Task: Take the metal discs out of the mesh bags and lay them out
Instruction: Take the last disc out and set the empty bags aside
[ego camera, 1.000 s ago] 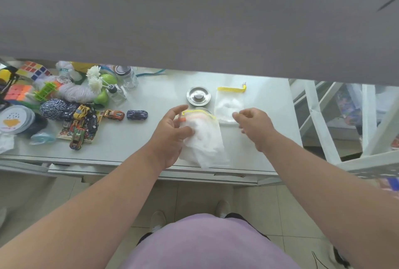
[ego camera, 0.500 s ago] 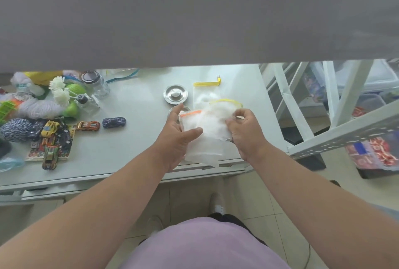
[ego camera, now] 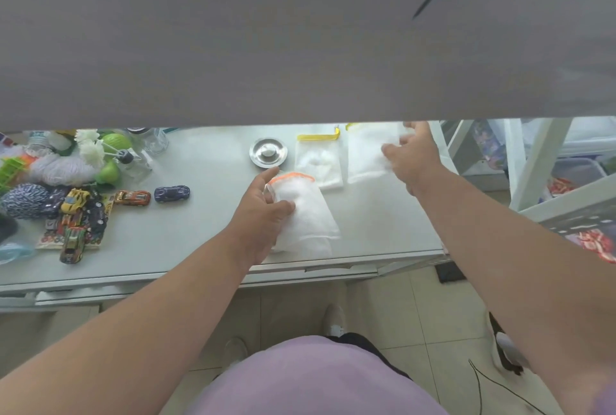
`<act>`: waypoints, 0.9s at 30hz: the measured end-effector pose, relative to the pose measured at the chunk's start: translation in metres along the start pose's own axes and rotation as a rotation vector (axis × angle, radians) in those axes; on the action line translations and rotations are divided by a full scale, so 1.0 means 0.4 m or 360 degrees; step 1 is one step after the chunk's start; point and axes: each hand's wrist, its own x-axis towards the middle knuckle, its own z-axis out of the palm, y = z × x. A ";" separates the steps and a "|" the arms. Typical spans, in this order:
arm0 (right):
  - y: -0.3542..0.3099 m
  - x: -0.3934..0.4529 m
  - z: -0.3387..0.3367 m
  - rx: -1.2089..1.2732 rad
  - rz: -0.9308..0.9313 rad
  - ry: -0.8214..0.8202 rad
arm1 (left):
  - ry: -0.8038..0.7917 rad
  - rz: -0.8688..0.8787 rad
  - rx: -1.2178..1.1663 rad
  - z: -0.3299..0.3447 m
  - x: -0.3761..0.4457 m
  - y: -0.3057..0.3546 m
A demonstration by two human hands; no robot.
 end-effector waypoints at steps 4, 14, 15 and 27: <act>0.036 -0.081 0.018 -0.0645 -0.0059 0.0030 | -0.0025 -0.0022 -0.0045 0.009 0.001 -0.009; 0.087 -0.337 0.173 0.0420 0.0127 -0.0562 | -0.0150 0.0001 -0.0069 -0.024 -0.031 -0.024; 0.077 -0.334 0.170 0.0393 0.0051 -0.0482 | -0.0135 0.0009 -0.0108 -0.032 -0.035 -0.023; 0.162 -0.303 0.161 -0.0306 0.0003 -0.0293 | 0.0234 0.0103 -0.0153 -0.173 -0.056 -0.004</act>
